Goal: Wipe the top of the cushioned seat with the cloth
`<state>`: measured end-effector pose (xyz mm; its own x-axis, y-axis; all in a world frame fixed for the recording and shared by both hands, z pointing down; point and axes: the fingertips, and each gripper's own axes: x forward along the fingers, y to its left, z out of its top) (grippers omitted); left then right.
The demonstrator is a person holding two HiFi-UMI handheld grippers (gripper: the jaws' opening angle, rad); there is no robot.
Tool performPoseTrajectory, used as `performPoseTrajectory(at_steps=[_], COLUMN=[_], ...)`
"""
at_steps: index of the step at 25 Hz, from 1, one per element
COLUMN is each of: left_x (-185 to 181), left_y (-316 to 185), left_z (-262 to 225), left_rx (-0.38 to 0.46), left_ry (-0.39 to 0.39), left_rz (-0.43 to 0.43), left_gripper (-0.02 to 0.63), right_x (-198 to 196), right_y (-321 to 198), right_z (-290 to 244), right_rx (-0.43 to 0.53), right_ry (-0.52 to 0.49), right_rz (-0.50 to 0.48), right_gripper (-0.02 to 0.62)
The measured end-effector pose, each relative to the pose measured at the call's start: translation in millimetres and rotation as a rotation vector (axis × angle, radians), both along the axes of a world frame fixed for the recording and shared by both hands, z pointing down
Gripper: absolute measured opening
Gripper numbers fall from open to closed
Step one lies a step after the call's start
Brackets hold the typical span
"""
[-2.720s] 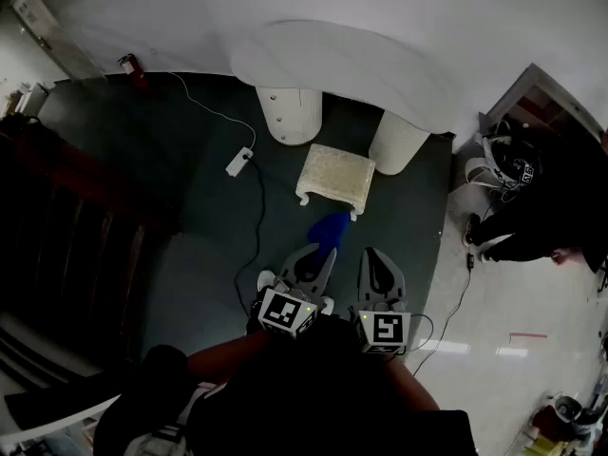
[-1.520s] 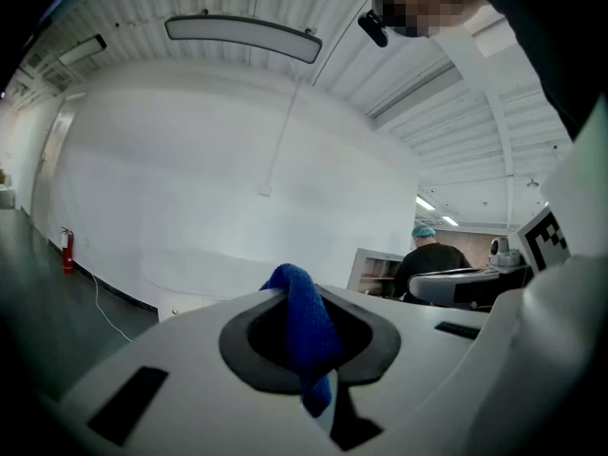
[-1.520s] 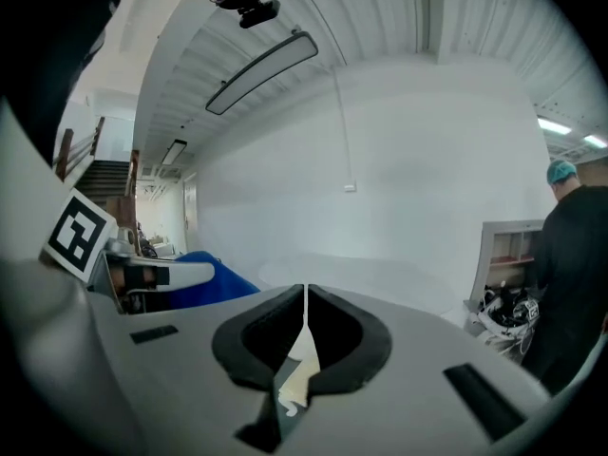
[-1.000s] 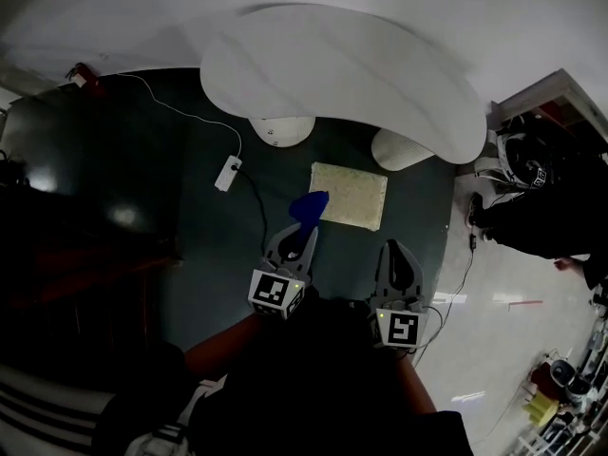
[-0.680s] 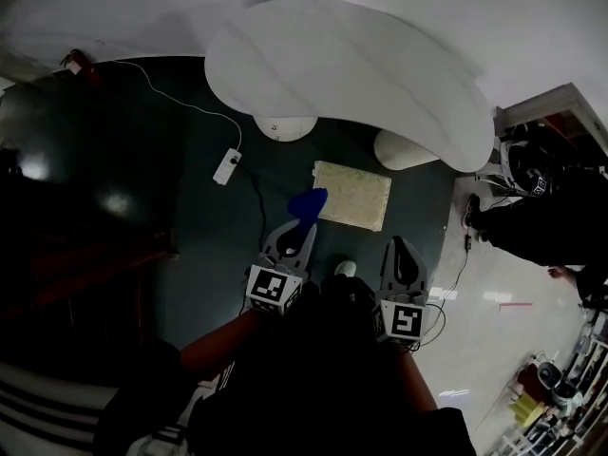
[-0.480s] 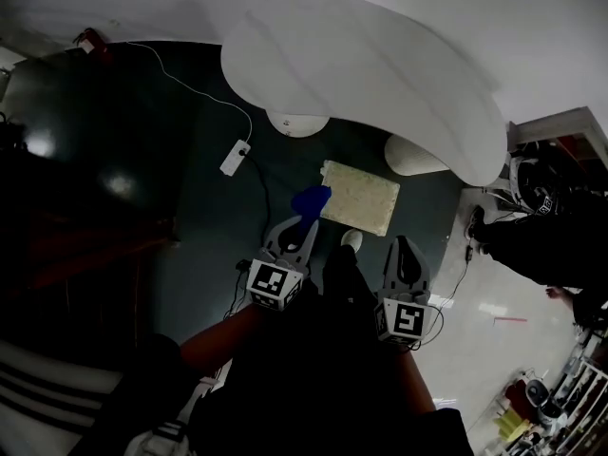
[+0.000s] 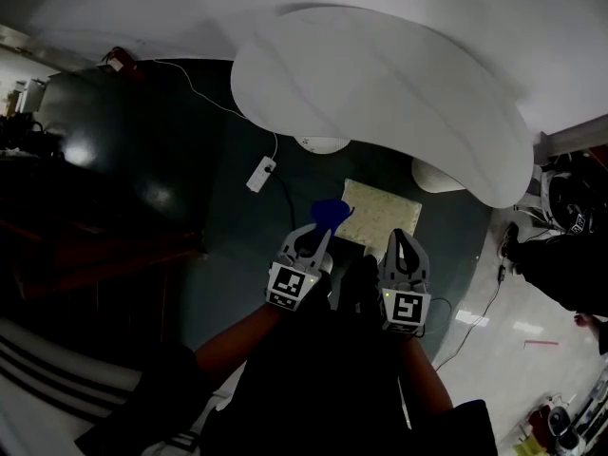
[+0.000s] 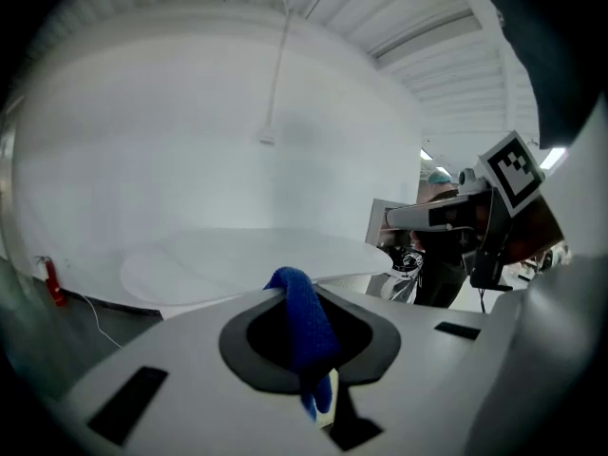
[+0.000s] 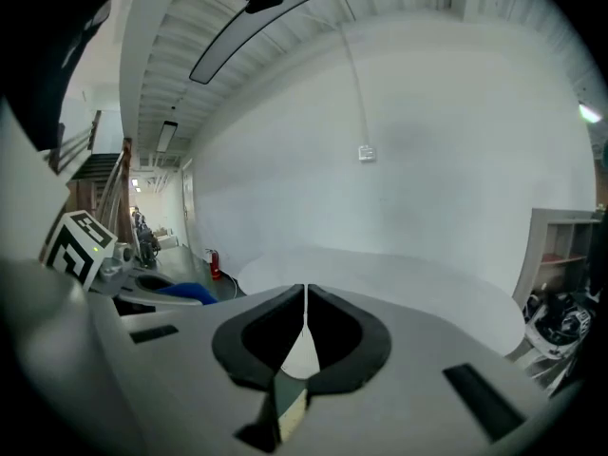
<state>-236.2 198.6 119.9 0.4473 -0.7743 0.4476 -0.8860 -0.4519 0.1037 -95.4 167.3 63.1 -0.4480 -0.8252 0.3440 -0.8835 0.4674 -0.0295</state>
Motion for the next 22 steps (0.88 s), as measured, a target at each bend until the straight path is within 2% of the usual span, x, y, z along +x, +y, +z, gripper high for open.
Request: performPoseTrajectory(at_steps=[3,7,10,13,15,17,22], left_x=[12,28,40,43,32,16,-3], left_y=[-22,-45,-57,-56,-80,-96,-111], left_z=[20,64,113,157,178,194,265], left_rx=[-0.033,-0.052,-0.130,-0.208,-0.192,-0.174,-0.228], left_ry=[0.008,-0.086,-0.114,-0.084,-0.081,-0.095,-0.131], left_rz=[-0.027,-0.022,0.000,-0.012,-0.022,-0.059,-0.120], left_gripper=[0.035,0.035,0.035,0.035,0.035,0.035,0.035], right_x=[1,-4,-5,0,1,-1,-1], right_y=[-27,-50,-63,-61,-80,-93,-117], right_z=[14,51,88,119,135,154,214], right_rx=[0.008,-0.002,-0.053,-0.125,-0.132,-0.114,-0.138], right_ry=[-0.025,-0.085,-0.081,-0.038,-0.033,-0.070,-0.088], right_rz=[-0.063,-0.142,-0.134,-0.134,-0.112,-0.071,-0.053], right_gripper=[0.038,0.038,0.038,0.038,0.038,0.038,0.038])
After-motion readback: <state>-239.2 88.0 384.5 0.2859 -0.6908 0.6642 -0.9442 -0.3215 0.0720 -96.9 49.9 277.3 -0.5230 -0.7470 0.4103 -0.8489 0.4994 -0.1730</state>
